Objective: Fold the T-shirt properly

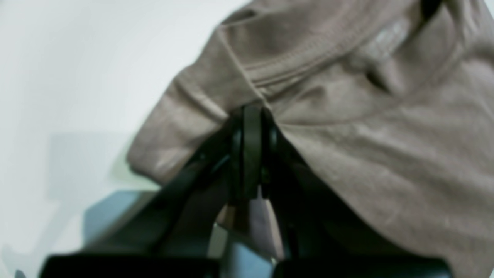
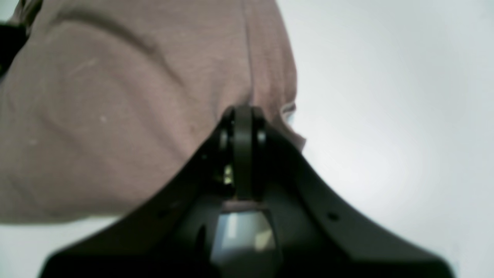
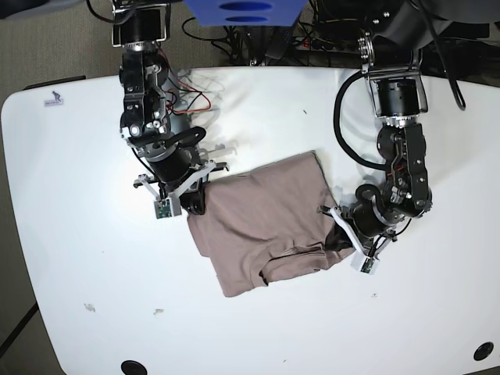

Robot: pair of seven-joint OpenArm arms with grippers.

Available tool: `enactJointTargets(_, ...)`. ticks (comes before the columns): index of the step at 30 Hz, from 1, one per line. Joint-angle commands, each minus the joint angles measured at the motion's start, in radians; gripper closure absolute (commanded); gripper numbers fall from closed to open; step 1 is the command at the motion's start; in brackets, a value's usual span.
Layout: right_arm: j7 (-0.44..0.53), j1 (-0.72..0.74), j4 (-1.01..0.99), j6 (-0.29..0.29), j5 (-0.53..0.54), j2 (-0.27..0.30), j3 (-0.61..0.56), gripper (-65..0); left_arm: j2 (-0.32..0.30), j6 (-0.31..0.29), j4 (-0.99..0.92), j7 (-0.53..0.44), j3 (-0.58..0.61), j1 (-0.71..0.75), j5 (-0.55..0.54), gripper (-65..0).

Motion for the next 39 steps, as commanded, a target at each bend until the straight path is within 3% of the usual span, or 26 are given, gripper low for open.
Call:
enactJointTargets(1,-0.086,-0.038,0.033,-0.007,-0.026,0.007,-0.002,0.0,-0.005,-0.001,-0.019,-0.032,0.000,-0.047,-0.013,0.0)
enactJointTargets(18,-0.094,-0.106,0.108,-0.010,-0.026,0.009,-0.005,0.0,-0.020,-0.001,-0.051,-0.067,-0.014,-0.119,-0.024,0.0)
enactJointTargets(23,-0.181,-0.098,0.179,-0.010,-0.030,0.012,-0.004,0.0,-0.042,-0.001,-0.026,-0.015,-0.136,-0.168,-0.025,0.0)
enactJointTargets(29,-0.261,-0.075,0.265,-0.010,-0.106,0.058,-0.004,0.0,-0.051,-0.001,0.027,0.068,-0.273,-0.214,-0.021,0.0)
enactJointTargets(34,-0.349,-0.029,0.349,-0.008,-0.135,0.058,-0.005,0.0,-0.086,-0.003,0.130,0.149,-0.305,-0.208,-0.025,0.0)
enactJointTargets(39,-0.410,-0.004,0.430,-0.007,-0.136,0.058,-0.062,0.0,-0.088,-0.006,0.268,0.195,-0.308,-0.111,-0.021,0.0)
